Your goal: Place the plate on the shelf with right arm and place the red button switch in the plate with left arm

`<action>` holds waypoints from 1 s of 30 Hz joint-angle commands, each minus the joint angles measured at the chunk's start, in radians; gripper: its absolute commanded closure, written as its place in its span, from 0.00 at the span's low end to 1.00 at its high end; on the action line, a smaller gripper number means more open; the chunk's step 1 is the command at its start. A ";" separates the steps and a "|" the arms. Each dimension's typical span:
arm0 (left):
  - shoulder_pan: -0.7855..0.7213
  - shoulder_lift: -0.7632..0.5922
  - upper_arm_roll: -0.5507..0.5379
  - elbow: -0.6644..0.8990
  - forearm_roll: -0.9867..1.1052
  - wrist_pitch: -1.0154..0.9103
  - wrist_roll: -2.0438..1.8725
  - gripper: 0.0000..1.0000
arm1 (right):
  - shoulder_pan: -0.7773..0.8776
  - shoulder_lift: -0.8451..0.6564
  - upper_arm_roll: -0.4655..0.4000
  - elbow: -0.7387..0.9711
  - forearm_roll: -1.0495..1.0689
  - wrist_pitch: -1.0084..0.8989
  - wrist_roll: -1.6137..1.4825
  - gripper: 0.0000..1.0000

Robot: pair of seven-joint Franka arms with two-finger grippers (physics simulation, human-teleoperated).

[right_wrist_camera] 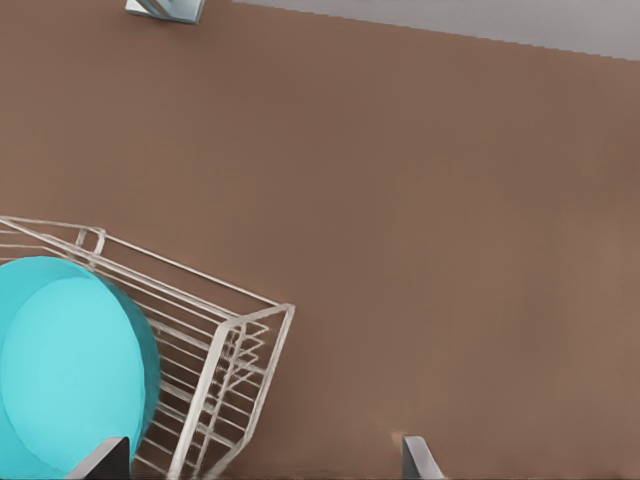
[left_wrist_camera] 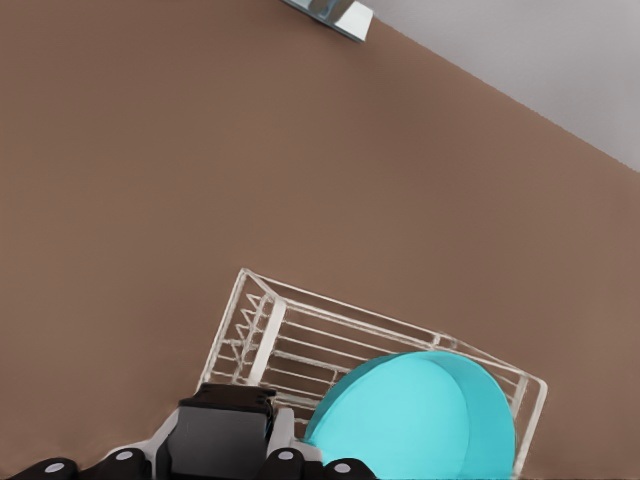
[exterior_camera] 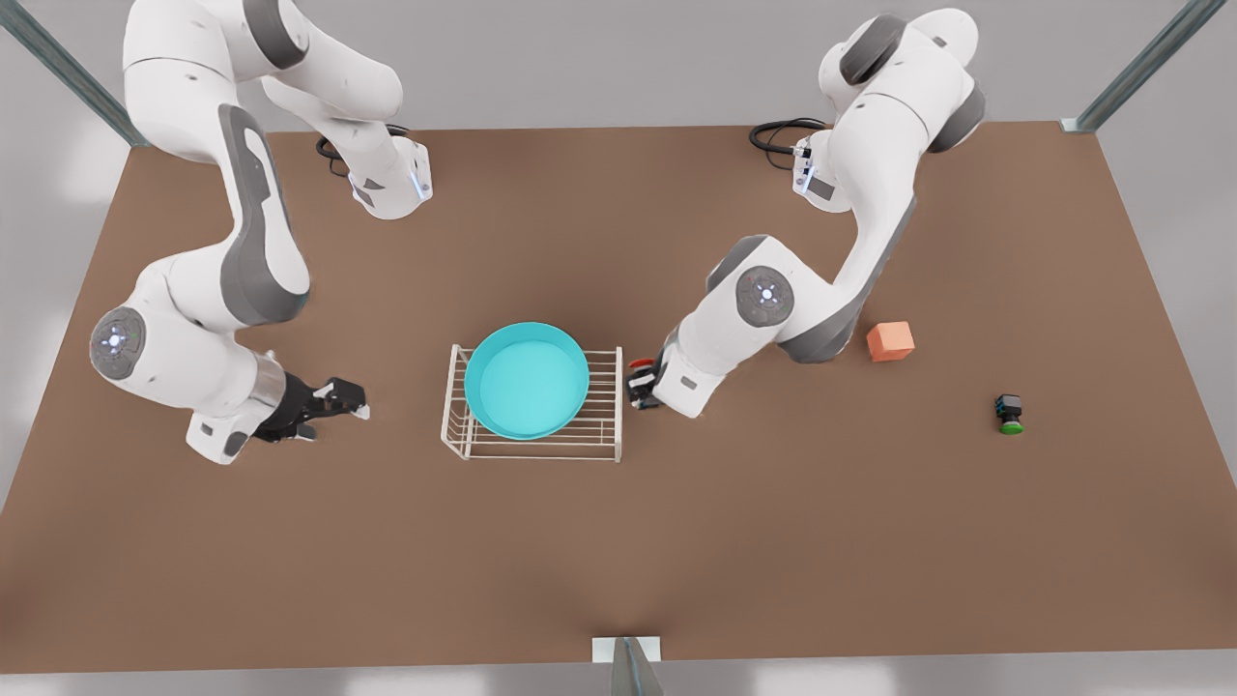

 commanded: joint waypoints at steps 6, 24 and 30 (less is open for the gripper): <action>-0.098 0.118 -0.032 0.006 -0.026 0.737 -0.672 0.78 | -0.012 -0.024 -0.003 -0.002 -0.186 -0.190 0.085 0.00; -0.262 0.232 0.039 -0.017 0.353 0.627 -0.633 0.00 | -0.007 -0.013 -0.003 -0.002 -0.180 -0.187 0.088 0.00; 0.289 0.108 -0.515 -0.016 0.459 -0.381 -0.196 0.00 | -0.011 -0.013 -0.005 -0.001 -0.161 -0.187 0.079 0.00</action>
